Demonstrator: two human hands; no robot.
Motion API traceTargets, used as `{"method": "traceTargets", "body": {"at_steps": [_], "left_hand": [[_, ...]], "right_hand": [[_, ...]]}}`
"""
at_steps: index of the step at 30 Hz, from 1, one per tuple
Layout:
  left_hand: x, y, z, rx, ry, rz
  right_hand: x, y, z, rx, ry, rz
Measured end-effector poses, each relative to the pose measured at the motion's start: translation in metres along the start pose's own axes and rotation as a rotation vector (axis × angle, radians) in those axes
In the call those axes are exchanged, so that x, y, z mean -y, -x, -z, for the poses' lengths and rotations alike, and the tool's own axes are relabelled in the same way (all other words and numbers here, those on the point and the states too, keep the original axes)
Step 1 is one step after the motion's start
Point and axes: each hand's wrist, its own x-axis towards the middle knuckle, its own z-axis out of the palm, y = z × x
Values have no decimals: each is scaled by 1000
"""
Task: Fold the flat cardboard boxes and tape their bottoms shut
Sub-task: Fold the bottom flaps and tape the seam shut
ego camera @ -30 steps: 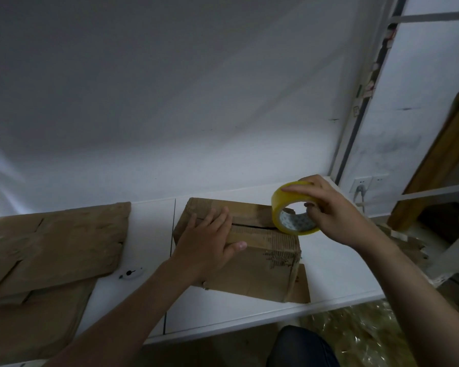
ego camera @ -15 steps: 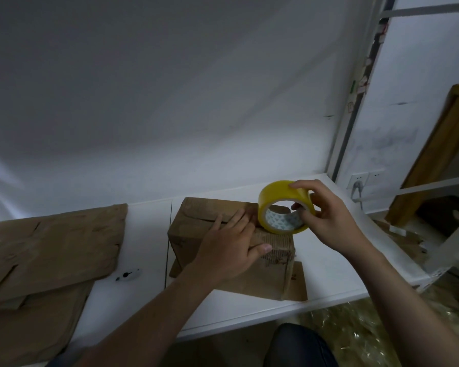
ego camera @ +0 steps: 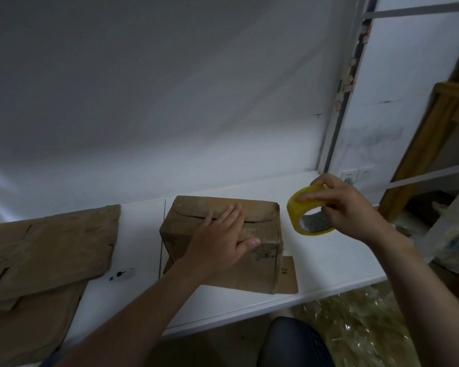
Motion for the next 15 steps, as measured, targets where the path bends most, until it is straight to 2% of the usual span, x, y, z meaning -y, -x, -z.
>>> {"method": "traceTargets", "body": {"at_steps": [8, 15], "left_hand": [[-4, -1, -1, -31, -16, 27], [-60, -14, -20, -233, 53, 19]], "right_hand": [[-19, 14, -35, 15, 49, 5], [-25, 22, -39, -12, 0, -47]]}}
